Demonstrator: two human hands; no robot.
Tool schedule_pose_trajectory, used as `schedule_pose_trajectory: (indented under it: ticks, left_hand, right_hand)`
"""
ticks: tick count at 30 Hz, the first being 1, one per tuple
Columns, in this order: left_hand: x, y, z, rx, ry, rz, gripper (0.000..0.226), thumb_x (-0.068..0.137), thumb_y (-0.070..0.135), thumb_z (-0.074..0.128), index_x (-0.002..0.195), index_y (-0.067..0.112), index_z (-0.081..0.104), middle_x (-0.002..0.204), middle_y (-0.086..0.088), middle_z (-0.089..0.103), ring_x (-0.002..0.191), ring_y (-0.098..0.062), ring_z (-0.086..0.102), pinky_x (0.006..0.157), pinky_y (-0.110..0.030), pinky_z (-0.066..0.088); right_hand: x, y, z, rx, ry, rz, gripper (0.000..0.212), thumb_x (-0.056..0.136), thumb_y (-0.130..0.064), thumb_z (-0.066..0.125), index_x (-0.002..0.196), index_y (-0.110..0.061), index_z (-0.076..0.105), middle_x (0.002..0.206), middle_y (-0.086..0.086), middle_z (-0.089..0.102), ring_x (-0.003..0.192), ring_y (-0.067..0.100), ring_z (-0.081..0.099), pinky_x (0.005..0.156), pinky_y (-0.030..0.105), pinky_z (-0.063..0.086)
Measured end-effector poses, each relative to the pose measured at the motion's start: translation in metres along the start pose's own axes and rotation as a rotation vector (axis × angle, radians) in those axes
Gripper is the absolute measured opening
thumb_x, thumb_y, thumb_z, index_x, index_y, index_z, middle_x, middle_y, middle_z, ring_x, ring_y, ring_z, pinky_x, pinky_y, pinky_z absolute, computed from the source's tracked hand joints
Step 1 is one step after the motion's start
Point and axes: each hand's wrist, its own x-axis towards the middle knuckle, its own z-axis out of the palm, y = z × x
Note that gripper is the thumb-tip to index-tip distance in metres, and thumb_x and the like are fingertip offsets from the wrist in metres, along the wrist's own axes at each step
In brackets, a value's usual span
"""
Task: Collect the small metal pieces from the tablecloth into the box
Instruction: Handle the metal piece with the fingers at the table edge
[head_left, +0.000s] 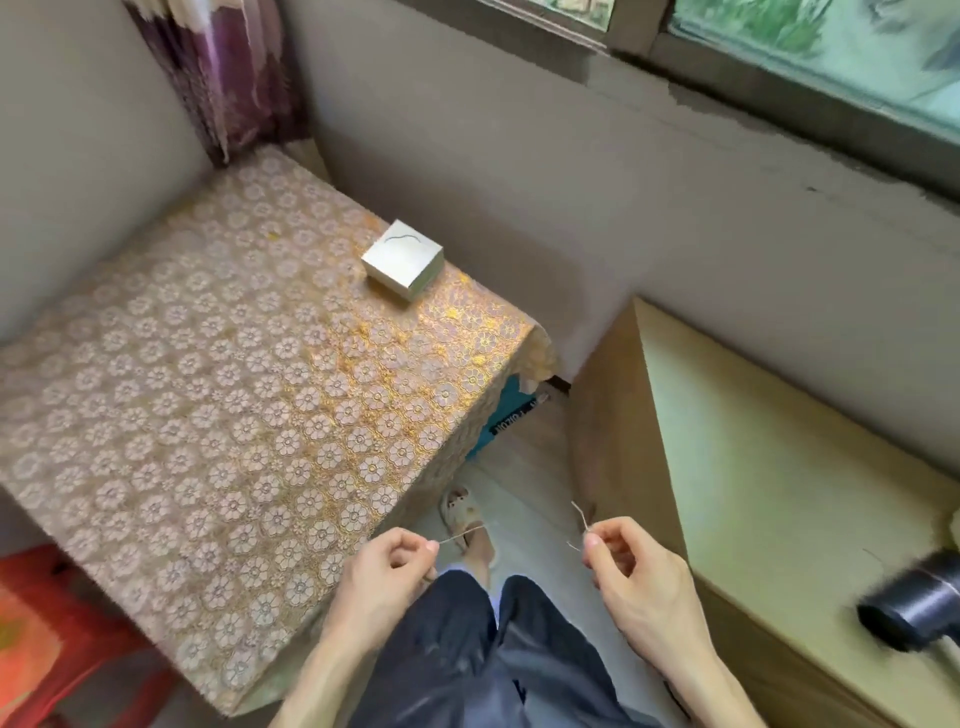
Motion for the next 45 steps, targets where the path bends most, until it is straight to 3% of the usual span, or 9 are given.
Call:
schedule_pose_trajectory:
  ticks: [8,16,19,22,27,30,35,41,45]
  left_hand:
    - [0.08,0.037,-0.061,-0.134,0.059,0.015,0.013,0.095,0.039,0.063,0.094,0.026,0.067,0.081,0.006,0.075,0.08,-0.007,0.071,0.084,-0.041,0.059]
    - [0.123,0.051,-0.11,-0.28,0.18,-0.007,0.016,0.094,0.043,0.061,0.097,0.028,0.065,0.088,0.007,0.073,0.081,-0.008,0.07,0.082,-0.038,0.06]
    - [0.127,0.042,-0.121,-0.34,0.249,-0.055,0.014,0.093,0.043,0.062,0.095,0.03,0.066,0.087,0.01,0.073,0.076,-0.006,0.071,0.08,-0.042,0.061]
    - [0.128,0.03,-0.127,-0.416,0.331,-0.135,0.011,0.092,0.044,0.063,0.092,0.034,0.066,0.088,0.012,0.073,0.077,-0.005,0.071,0.082,-0.04,0.06]
    - [0.119,0.025,-0.127,-0.5,0.439,-0.256,0.014,0.093,0.043,0.062,0.093,0.029,0.066,0.091,0.01,0.072,0.078,-0.005,0.071,0.08,-0.033,0.059]
    - [0.118,0.025,-0.119,-0.562,0.486,-0.33,0.016,0.092,0.046,0.063,0.093,0.03,0.067,0.09,0.011,0.073,0.078,-0.003,0.07,0.079,-0.033,0.057]
    - [0.13,0.046,-0.111,-0.596,0.499,-0.403,0.01,0.094,0.037,0.064,0.094,0.027,0.067,0.089,0.009,0.072,0.077,0.002,0.067,0.069,-0.015,0.049]
    - [0.162,0.057,-0.135,-0.645,0.588,-0.387,0.006,0.095,0.032,0.064,0.095,0.027,0.066,0.085,0.006,0.073,0.075,-0.002,0.068,0.074,-0.024,0.057]
    - [0.183,0.059,-0.165,-0.62,0.656,-0.311,0.004,0.094,0.032,0.063,0.098,0.03,0.064,0.084,0.012,0.072,0.075,0.001,0.068,0.072,-0.019,0.057]
  right_hand:
    - [0.083,-0.074,0.009,-0.137,-0.098,-0.011,0.014,0.094,-0.03,0.066,0.08,-0.03,0.066,0.07,-0.014,0.069,0.066,0.007,0.063,0.069,0.023,0.05]
    - [0.152,-0.157,0.022,-0.272,-0.198,-0.149,0.014,0.094,-0.034,0.063,0.081,-0.03,0.067,0.071,-0.019,0.068,0.069,-0.001,0.061,0.063,0.011,0.046]
    - [0.179,-0.184,0.037,-0.324,-0.281,-0.213,0.013,0.095,-0.034,0.063,0.083,-0.031,0.065,0.073,-0.015,0.07,0.067,0.002,0.063,0.061,0.015,0.049]
    - [0.206,-0.211,0.054,-0.384,-0.364,-0.287,0.015,0.096,-0.037,0.061,0.083,-0.03,0.064,0.074,-0.013,0.071,0.066,0.007,0.065,0.069,0.03,0.056]
    - [0.249,-0.26,0.086,-0.444,-0.533,-0.43,0.014,0.098,-0.035,0.06,0.085,-0.033,0.064,0.076,-0.016,0.072,0.07,-0.001,0.067,0.069,0.025,0.055]
    - [0.277,-0.29,0.11,-0.465,-0.608,-0.513,0.011,0.099,-0.034,0.061,0.087,-0.033,0.063,0.076,-0.014,0.072,0.069,0.0,0.068,0.068,0.029,0.058]
    - [0.314,-0.331,0.148,-0.442,-0.671,-0.616,0.011,0.098,-0.035,0.059,0.089,-0.03,0.064,0.075,-0.014,0.072,0.066,-0.002,0.067,0.062,0.028,0.058]
    - [0.348,-0.358,0.188,-0.318,-0.697,-0.661,0.011,0.099,-0.031,0.06,0.089,-0.027,0.064,0.076,-0.01,0.072,0.066,0.004,0.069,0.066,0.036,0.06]
    - [0.358,-0.381,0.206,-0.237,-0.657,-0.698,0.011,0.1,-0.029,0.059,0.09,-0.031,0.063,0.078,-0.01,0.073,0.067,0.003,0.07,0.065,0.028,0.059]
